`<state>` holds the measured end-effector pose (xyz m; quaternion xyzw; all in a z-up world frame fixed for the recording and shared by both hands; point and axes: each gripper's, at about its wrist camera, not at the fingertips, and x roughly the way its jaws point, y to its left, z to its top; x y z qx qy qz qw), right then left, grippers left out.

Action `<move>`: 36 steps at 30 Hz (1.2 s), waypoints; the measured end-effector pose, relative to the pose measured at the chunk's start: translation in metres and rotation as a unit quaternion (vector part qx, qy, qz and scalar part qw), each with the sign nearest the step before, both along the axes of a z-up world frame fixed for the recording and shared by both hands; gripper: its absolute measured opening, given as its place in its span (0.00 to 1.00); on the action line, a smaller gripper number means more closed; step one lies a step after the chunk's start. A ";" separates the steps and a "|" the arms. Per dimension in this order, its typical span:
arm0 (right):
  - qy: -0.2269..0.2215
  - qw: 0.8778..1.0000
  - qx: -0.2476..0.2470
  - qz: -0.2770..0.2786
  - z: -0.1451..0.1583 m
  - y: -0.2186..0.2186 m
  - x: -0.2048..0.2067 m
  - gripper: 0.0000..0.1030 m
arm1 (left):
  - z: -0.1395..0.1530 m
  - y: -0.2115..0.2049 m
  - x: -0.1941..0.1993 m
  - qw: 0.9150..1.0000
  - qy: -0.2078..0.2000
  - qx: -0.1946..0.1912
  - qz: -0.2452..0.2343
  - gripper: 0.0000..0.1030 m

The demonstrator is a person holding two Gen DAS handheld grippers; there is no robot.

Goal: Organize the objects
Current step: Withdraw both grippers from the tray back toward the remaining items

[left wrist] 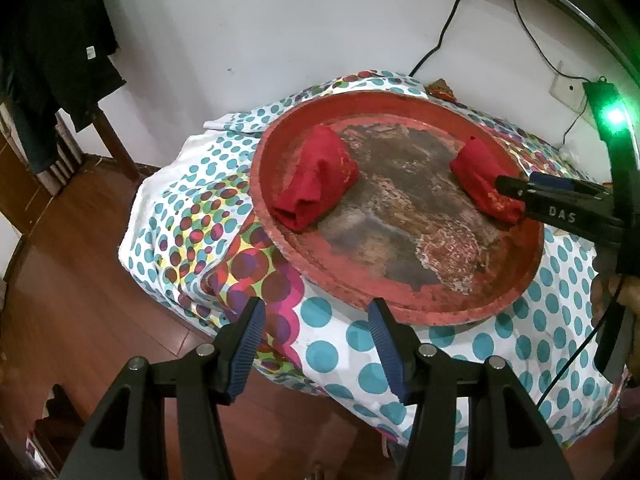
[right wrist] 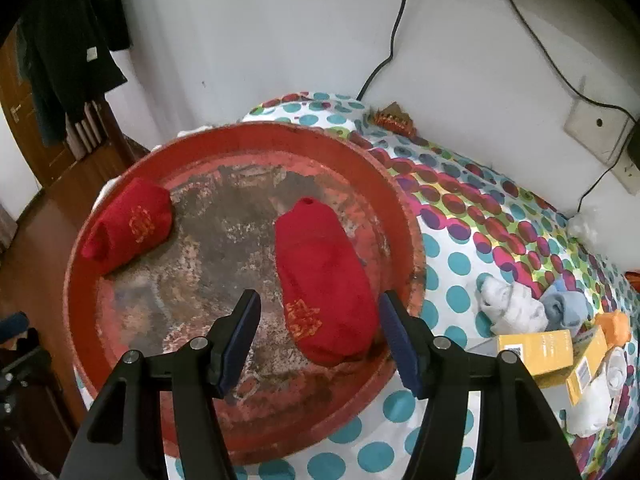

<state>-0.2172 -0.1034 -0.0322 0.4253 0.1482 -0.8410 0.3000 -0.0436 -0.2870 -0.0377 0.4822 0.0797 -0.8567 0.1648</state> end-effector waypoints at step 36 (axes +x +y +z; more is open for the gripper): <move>0.019 0.977 0.006 -0.213 -0.004 0.315 0.048 0.67 | -0.004 0.129 -0.008 0.990 -0.011 -0.047 -0.136 0.53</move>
